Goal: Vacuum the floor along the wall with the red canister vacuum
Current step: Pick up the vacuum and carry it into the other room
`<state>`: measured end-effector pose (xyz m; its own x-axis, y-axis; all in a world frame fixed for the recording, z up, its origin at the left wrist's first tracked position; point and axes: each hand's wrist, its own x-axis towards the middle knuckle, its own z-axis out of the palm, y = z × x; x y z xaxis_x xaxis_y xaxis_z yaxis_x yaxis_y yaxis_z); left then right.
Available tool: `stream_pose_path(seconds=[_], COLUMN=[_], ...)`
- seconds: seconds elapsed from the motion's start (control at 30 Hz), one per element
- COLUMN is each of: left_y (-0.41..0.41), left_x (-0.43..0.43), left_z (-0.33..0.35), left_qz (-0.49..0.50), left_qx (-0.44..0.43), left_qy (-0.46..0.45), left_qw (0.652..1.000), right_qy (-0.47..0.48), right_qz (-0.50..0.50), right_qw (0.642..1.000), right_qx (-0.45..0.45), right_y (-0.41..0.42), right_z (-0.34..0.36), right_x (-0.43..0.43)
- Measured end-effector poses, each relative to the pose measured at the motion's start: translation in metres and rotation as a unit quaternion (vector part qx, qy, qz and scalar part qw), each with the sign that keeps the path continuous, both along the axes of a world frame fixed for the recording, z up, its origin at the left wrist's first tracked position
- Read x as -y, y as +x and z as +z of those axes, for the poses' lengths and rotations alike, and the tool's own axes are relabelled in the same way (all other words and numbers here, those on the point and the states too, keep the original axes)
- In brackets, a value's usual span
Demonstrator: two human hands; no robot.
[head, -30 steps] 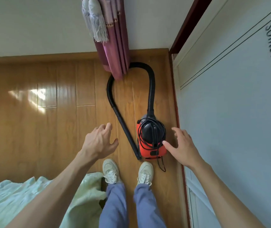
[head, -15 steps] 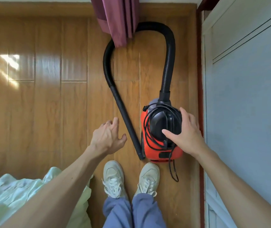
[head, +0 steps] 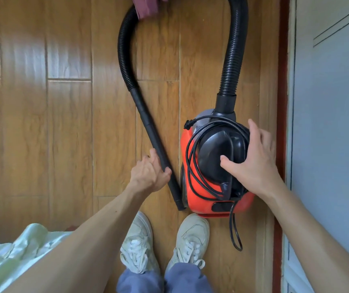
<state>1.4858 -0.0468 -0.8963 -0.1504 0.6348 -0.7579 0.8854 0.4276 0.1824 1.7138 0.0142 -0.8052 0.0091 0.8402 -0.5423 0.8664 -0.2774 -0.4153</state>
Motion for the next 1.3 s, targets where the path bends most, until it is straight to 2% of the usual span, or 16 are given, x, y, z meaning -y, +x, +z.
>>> stream_pose_path(seconds=[0.13,0.33,0.43,0.53,0.73,0.87,1.0,1.07,1.13,1.2,1.3], left_y=[0.005,0.006,0.007,0.007,-0.002,-0.024,-0.048,-0.057,-0.064,-0.068,-0.073], left_x=[-0.011,-0.033,-0.041,-0.043,-0.037,-0.032,-0.030,-0.029,-0.027,-0.024,-0.011], left_z=[-0.025,-0.062,-0.078,-0.087,-0.067,-0.038,-0.003,0.014,0.030,0.045,0.067], left_qz=[0.054,0.197,0.261,0.320,0.393,0.441,0.473,0.486,0.469,0.435,0.380], left_qx=[0.008,0.016,0.021,0.025,0.068,0.100,0.131,0.143,0.112,0.041,-0.008], left_qy=[-0.006,-0.027,-0.022,0.001,0.033,0.007,0.000,0.014,0.055,0.107,0.157], left_qw=[0.999,0.980,0.965,0.947,0.916,0.892,0.871,0.862,0.874,0.893,0.911], right_qy=[0.015,0.054,0.068,0.067,0.080,0.013,-0.089,-0.128,-0.142,-0.124,-0.074], right_qz=[0.018,0.022,0.005,-0.052,-0.096,-0.173,-0.249,-0.253,-0.264,-0.311,-0.341], right_qw=[0.999,0.997,0.997,0.996,0.991,0.985,0.954,0.942,0.936,0.925,0.928], right_qx=[0.026,0.045,0.042,0.014,0.036,0.005,-0.145,-0.178,-0.186,-0.181,-0.130], right_y=[0.001,0.000,-0.001,-0.009,-0.027,-0.029,-0.025,-0.023,-0.025,-0.031,-0.044], right_z=[-0.005,-0.007,-0.008,-0.007,0.006,0.014,0.023,0.026,0.028,0.023,0.021], right_x=[0.001,0.002,0.002,0.007,0.011,0.008,-0.001,-0.006,-0.008,-0.006,0.001])
